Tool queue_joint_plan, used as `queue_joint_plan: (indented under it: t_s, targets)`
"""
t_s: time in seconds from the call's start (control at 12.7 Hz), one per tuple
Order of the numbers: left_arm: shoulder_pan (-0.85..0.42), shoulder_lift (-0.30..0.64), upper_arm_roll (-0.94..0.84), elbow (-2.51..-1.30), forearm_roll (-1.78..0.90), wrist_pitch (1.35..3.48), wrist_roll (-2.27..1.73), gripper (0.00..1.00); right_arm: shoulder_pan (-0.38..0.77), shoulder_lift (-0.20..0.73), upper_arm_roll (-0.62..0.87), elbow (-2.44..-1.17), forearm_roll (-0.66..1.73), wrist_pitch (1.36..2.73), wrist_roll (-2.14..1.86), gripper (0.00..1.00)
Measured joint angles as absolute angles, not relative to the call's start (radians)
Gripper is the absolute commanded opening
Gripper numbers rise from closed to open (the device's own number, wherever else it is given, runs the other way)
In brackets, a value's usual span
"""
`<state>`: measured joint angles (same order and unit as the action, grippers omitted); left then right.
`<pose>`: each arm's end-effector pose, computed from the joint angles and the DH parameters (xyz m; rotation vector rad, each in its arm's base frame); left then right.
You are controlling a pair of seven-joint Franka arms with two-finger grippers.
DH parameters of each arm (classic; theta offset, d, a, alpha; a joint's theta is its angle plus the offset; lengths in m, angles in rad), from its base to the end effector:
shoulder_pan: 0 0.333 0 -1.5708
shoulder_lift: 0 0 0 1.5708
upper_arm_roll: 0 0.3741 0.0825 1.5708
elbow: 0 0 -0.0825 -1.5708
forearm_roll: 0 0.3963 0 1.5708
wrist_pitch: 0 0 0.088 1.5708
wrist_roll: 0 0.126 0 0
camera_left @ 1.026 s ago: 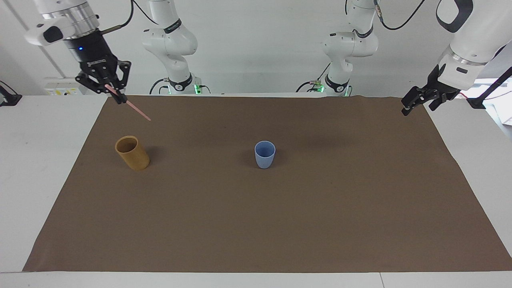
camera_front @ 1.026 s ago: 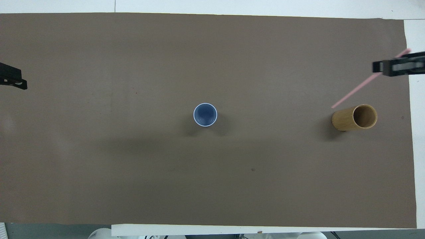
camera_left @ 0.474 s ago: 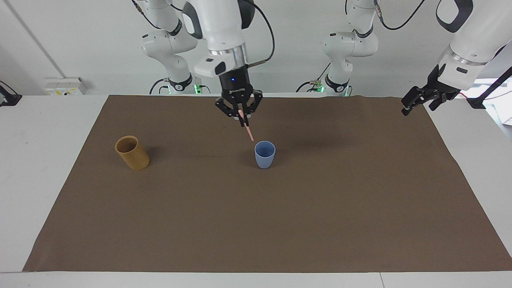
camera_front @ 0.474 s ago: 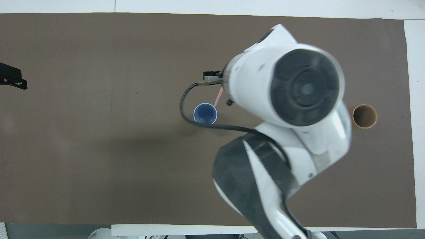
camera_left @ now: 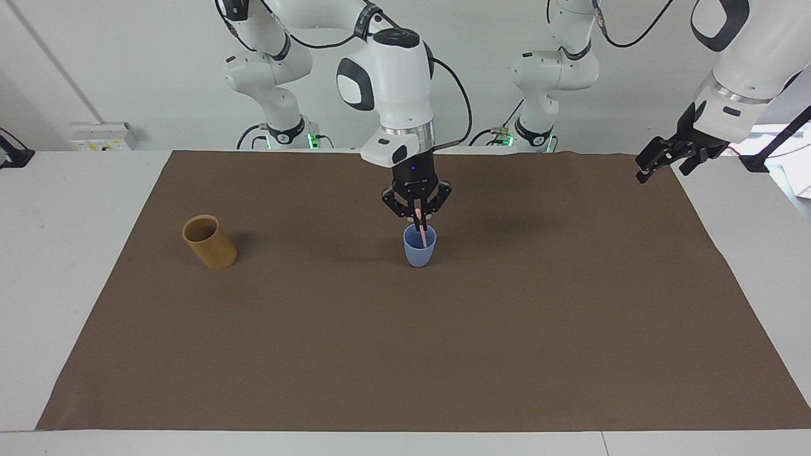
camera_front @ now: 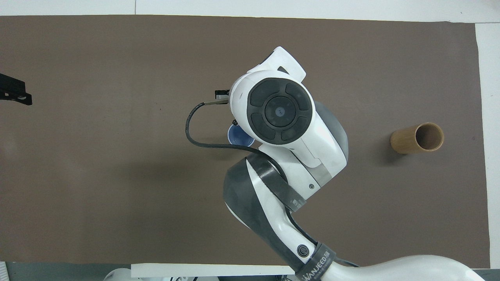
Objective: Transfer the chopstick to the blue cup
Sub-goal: 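Carry the chopstick with the right gripper over the blue cup, then lower the chopstick into the blue cup and open the right gripper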
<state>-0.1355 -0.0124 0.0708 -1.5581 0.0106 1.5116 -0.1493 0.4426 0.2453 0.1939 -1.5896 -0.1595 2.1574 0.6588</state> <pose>0.5546 -0.0342 0.6716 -3.1250 -0.1329 0.0515 0.5749 0.3955 0.5635 -2.9855 -0.0458 -0.4849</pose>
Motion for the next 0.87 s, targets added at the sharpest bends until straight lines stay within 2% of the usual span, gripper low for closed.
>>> queue_joint_plan:
  t_s: [0.16, 0.32, 0.39, 0.47, 0.87]
  targets:
    - [-0.136, -0.012, 0.071, -1.558, 0.011, 1.512, -0.149, 1.0, 0.446, 0.242, 0.196, -1.597, -0.16, 2.147, 0.659, 0.03]
    - [-0.136, -0.012, 0.071, -1.558, 0.011, 1.512, -0.149, 1.0, 0.46, 0.239, 0.198, -1.605, -0.16, 2.13, 0.659, 0.18]
    - [-0.136, -0.012, 0.071, -1.558, 0.011, 1.512, -0.149, 1.0, 0.464, 0.235, 0.198, -1.611, -0.16, 2.107, 0.659, 0.45]
    - [-0.136, -0.012, 0.071, -1.558, 0.011, 1.512, -0.149, 1.0, 0.465, 0.23, 0.198, -1.62, -0.159, 2.094, 0.659, 0.99]
    - [-0.136, -0.012, 0.071, -1.558, 0.011, 1.512, -0.149, 1.0, 0.454, 0.205, 0.189, -1.637, -0.16, 2.072, 0.659, 1.0]
